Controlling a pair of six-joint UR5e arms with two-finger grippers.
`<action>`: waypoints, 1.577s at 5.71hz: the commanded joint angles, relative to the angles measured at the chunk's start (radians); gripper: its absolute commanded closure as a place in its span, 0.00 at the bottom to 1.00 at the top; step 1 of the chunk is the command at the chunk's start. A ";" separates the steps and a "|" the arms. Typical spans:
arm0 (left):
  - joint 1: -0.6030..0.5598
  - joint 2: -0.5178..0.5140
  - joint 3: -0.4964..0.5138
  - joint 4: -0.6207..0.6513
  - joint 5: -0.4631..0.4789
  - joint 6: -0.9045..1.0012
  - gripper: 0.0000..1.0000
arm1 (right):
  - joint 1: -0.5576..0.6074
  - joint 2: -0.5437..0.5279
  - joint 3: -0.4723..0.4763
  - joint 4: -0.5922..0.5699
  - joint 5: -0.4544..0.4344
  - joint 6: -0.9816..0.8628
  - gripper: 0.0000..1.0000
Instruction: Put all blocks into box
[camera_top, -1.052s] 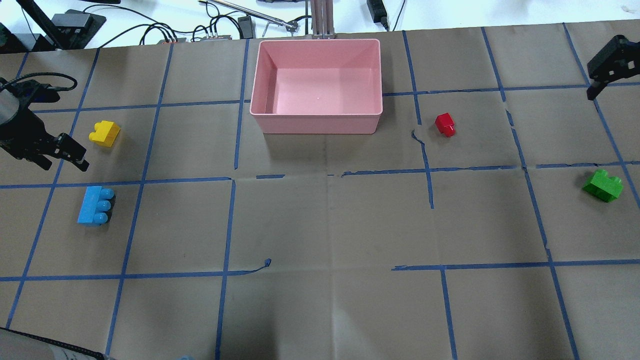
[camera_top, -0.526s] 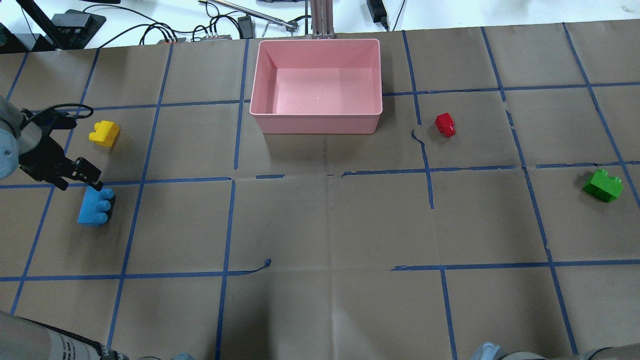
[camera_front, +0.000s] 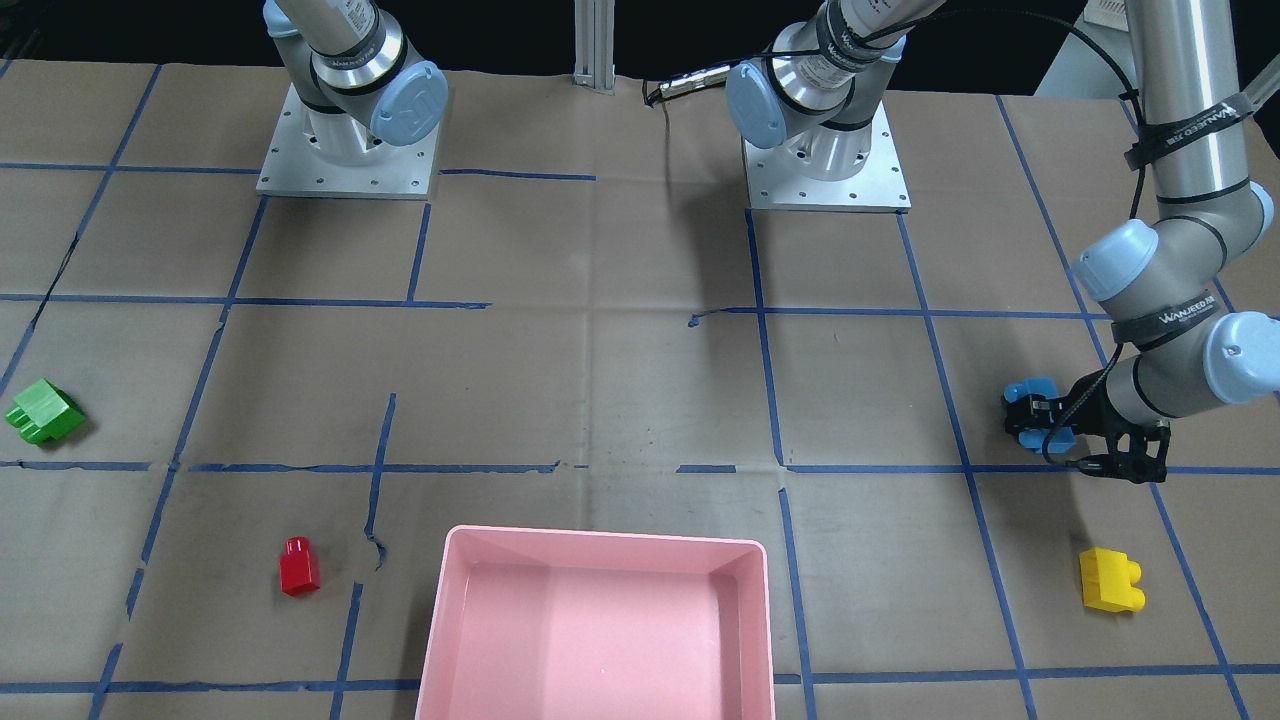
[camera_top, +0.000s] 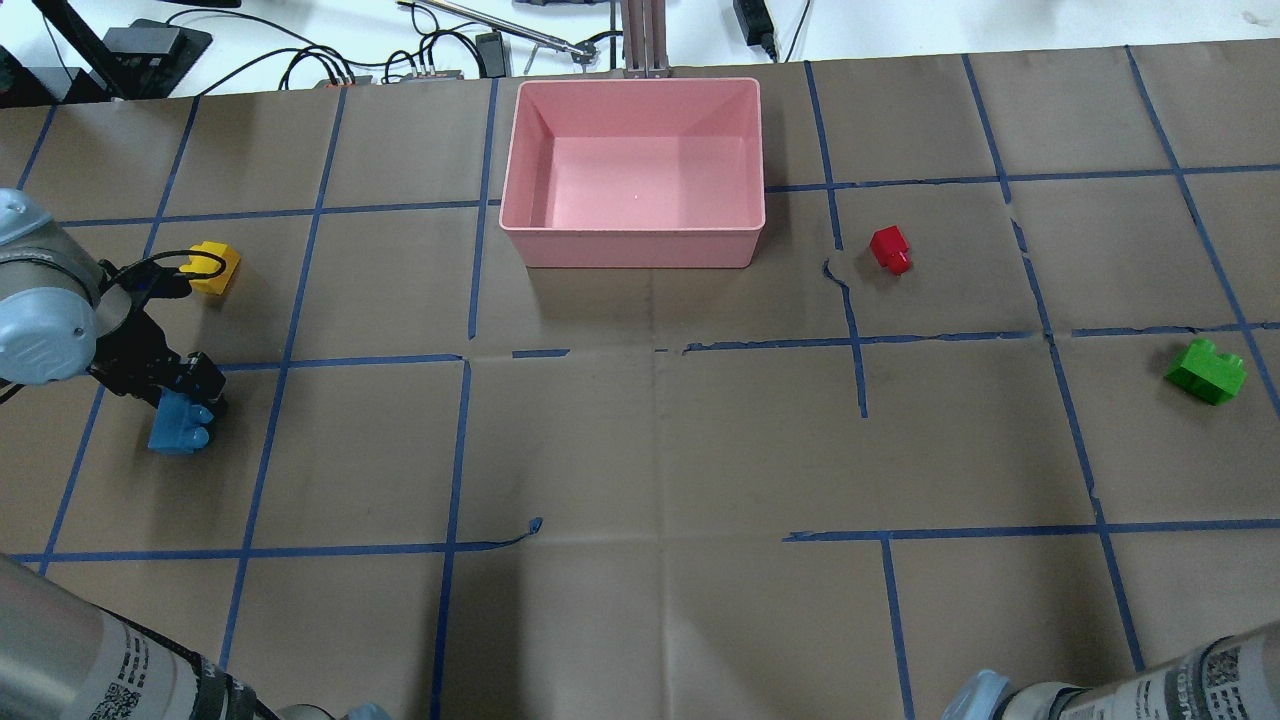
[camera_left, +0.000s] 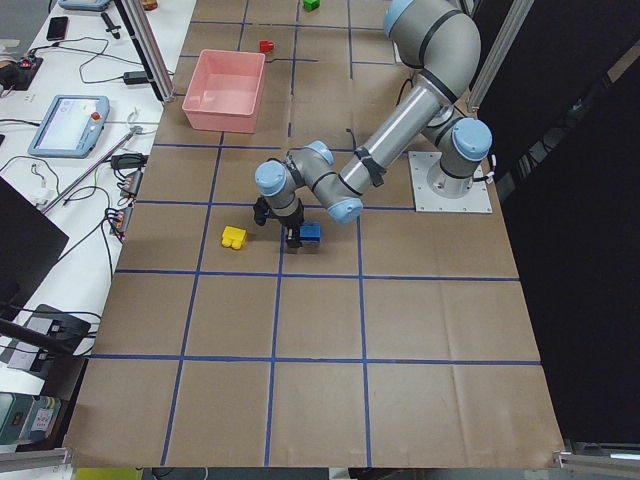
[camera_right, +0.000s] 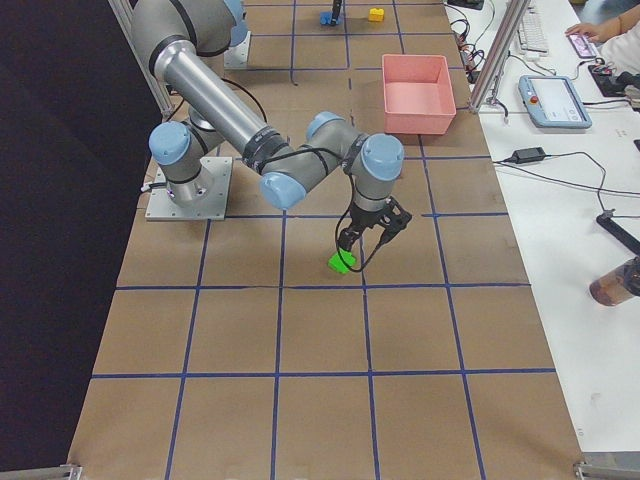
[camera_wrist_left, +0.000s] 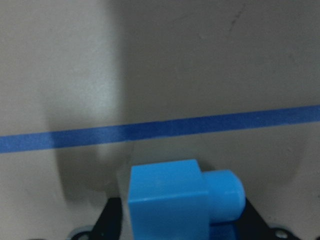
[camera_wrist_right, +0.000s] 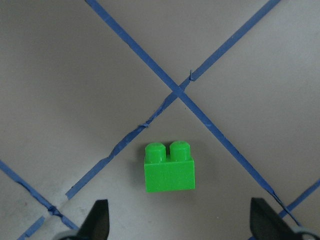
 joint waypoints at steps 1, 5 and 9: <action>-0.006 0.016 0.004 -0.007 -0.004 0.001 0.99 | 0.001 0.005 0.192 -0.273 0.009 0.013 0.01; -0.273 0.114 0.257 -0.242 -0.113 -0.002 1.00 | 0.001 0.089 0.237 -0.346 0.003 -0.010 0.01; -0.645 -0.102 0.664 -0.329 -0.109 -0.253 1.00 | 0.001 0.135 0.237 -0.357 -0.014 -0.040 0.01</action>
